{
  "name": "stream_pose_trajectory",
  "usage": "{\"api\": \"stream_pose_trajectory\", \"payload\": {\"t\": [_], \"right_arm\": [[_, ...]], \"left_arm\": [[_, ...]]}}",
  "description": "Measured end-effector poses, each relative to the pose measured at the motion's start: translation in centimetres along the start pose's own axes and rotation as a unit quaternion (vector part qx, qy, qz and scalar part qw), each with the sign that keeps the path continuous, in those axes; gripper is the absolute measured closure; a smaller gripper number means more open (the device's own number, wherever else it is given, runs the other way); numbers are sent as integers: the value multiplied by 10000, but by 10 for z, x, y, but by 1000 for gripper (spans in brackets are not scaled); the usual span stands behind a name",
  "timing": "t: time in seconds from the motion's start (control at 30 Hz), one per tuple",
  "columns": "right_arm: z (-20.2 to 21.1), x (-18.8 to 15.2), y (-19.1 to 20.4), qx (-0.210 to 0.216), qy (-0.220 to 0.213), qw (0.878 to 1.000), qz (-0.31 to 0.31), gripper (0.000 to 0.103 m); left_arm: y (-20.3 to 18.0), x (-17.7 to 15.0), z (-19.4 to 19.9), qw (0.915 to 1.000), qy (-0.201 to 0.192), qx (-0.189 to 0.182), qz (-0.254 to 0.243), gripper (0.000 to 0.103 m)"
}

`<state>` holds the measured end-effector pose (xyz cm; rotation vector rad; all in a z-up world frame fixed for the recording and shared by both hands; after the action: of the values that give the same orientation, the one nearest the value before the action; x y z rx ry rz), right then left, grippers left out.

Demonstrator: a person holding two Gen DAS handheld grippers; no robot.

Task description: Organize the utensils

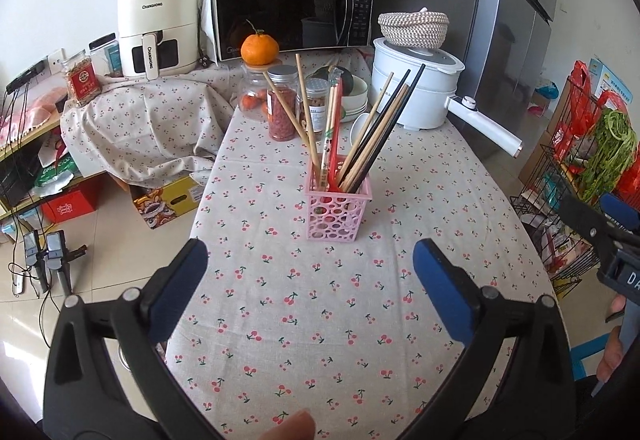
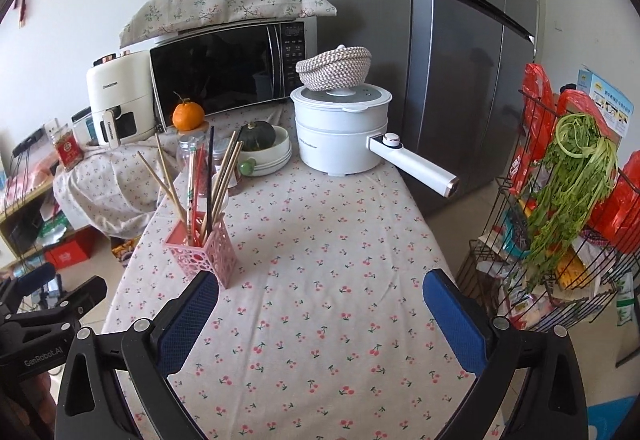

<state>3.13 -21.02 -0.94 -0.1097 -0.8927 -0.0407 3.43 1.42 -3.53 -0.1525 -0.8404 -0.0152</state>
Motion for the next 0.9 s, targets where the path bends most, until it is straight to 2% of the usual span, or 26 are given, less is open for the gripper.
{"api": "stream_pose_trajectory", "payload": {"t": [0.2, 0.53, 0.9], "right_arm": [[-10, -5, 8, -37, 70, 9999, 148, 0], [-26, -8, 10, -7, 260, 9997, 45, 0], [-26, -8, 13, -15, 236, 9997, 54, 0]], "left_arm": [[1, 1, 1, 10000, -49, 2, 9, 1], [0, -2, -5, 10000, 31, 27, 2, 1], [-1, -6, -9, 9999, 128, -15, -31, 1]]}}
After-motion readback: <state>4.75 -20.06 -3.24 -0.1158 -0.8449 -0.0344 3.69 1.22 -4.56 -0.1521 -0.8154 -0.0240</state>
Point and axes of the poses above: each gripper's, at about its wrist camera, not at the fingertips, and z roughly against the way its jaws point, y to its left, x to its top, the point moved 7 cm from there along -z, roughly the way its jaws point, and after that the axes turned 8 degrees about -x, right-handed, at the moved point
